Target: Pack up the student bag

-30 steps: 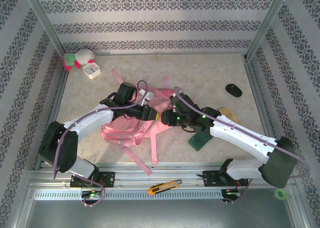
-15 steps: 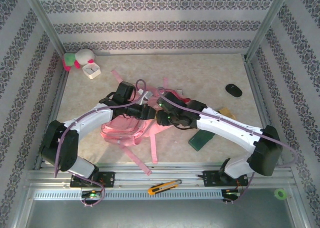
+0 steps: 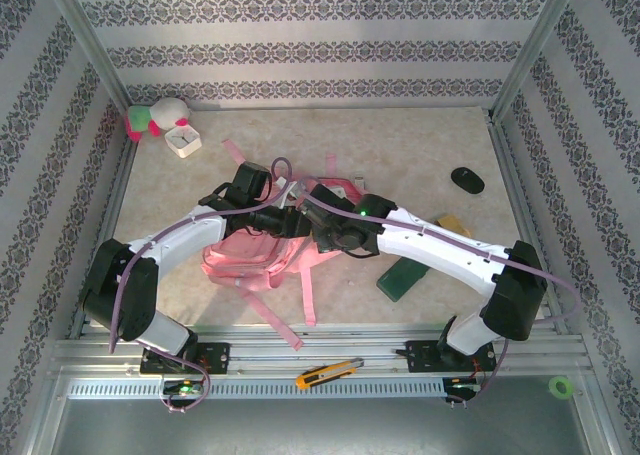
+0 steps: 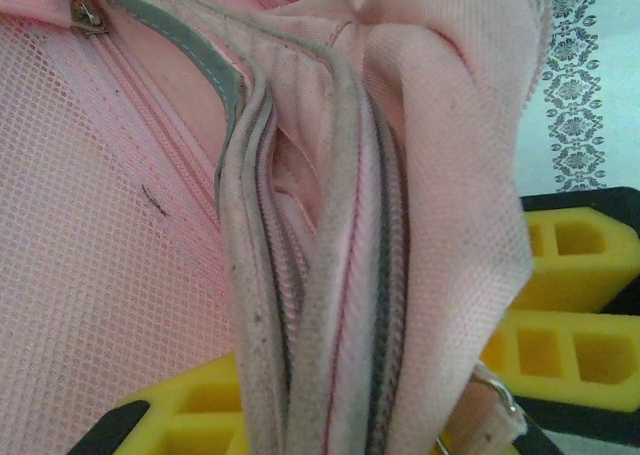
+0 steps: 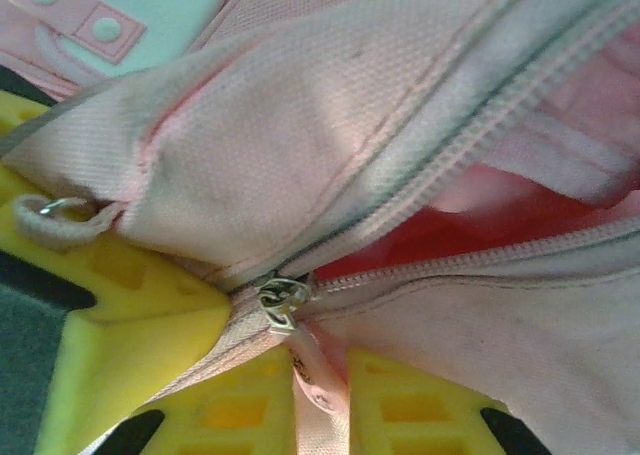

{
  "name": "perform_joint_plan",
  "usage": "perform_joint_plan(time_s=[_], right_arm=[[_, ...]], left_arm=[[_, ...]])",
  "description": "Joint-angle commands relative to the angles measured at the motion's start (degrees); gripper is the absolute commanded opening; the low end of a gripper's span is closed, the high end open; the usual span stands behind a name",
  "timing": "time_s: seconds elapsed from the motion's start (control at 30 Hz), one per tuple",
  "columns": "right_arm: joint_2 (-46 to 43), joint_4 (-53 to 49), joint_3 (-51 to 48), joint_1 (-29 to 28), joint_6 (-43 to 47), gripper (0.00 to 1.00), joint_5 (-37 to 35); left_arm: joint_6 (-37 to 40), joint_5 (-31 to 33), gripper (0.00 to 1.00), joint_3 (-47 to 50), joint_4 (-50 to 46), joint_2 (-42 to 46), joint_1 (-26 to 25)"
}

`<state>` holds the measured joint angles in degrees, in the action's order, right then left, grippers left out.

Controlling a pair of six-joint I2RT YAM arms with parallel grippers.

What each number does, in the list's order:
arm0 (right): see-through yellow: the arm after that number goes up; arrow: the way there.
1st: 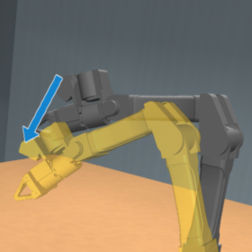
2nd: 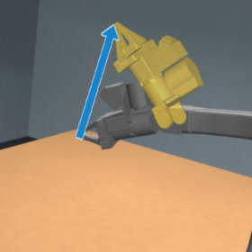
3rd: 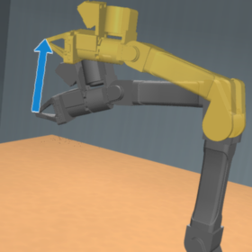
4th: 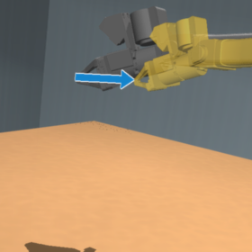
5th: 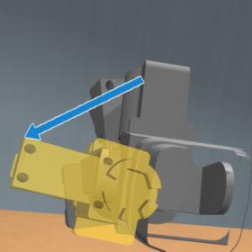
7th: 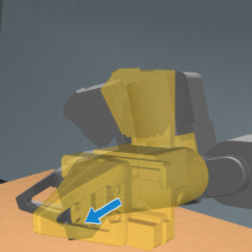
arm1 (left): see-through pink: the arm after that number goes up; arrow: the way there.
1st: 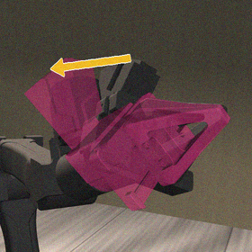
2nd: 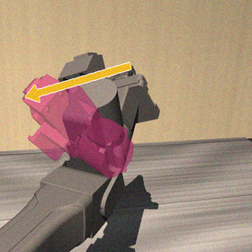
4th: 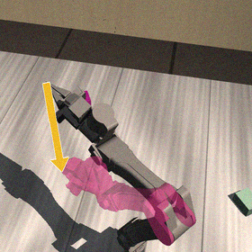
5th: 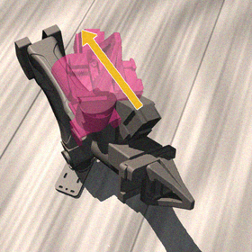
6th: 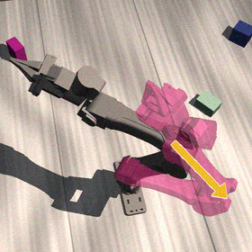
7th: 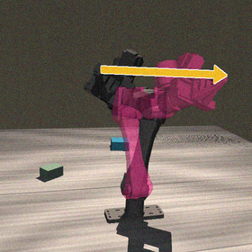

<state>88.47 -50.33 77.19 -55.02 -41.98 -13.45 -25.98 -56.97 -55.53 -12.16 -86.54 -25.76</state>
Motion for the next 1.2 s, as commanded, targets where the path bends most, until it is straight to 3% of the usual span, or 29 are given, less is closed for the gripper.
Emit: perform_joint_plan(time_s=[0.0,0.1,0.2,0.37,0.43,0.7,0.73,0.8,1.03,1.17], right_arm=[[1.48,-5.77,0.18,0.84,-1.09,0.11,-4.1],[2.64,-8.74,1.8,1.06,-1.9,0.24,-5.55],[3.62,-12.45,3.52,1.14,-2.7,0.26,-8.21],[3.3,-12.56,3.5,2.52,-1.62,0.18,-7.76],[3.22,-11.56,3.26,3.03,-0.48,0.1,-6.67],[3.24,-6.76,2.35,3.91,4.92,0.05,-1.33],[3.26,-5.53,2.23,3.88,6.67,0.07,0.23],[2.46,-4.1,2.58,4.0,10.9,0.25,2.23],[-7.8,3.9,-3.14,6.17,20.61,0.34,9.98],[-13.25,10.42,-7.9,9.22,30.31,0.37,20.01]], left_arm=[[-4.39,-4.73,0.0,-1.23,-2.25,0.5,0.53],[-4.0,-4.6,0.0,-1.25,-2.68,0.59,0.6],[-3.71,-4.55,0.0,-1.2,-3.03,0.61,0.57],[-3.47,-4.51,0.0,-0.85,-3.04,0.72,0.6],[-3.29,-4.47,0.0,-0.88,-3.23,0.74,0.58],[-3.03,-4.34,0.0,-0.94,-3.13,0.98,0.56],[-3.03,-4.3,0.0,-0.95,-3.04,1.02,0.6],[-2.42,-4.3,0.0,-1.15,-3.76,0.76,0.61],[-6.51,-5.89,0.0,-0.9,-2.3,0.76,0.72],[-9.05,-7.29,0.0,-1.05,-2.96,0.59,0.94]])
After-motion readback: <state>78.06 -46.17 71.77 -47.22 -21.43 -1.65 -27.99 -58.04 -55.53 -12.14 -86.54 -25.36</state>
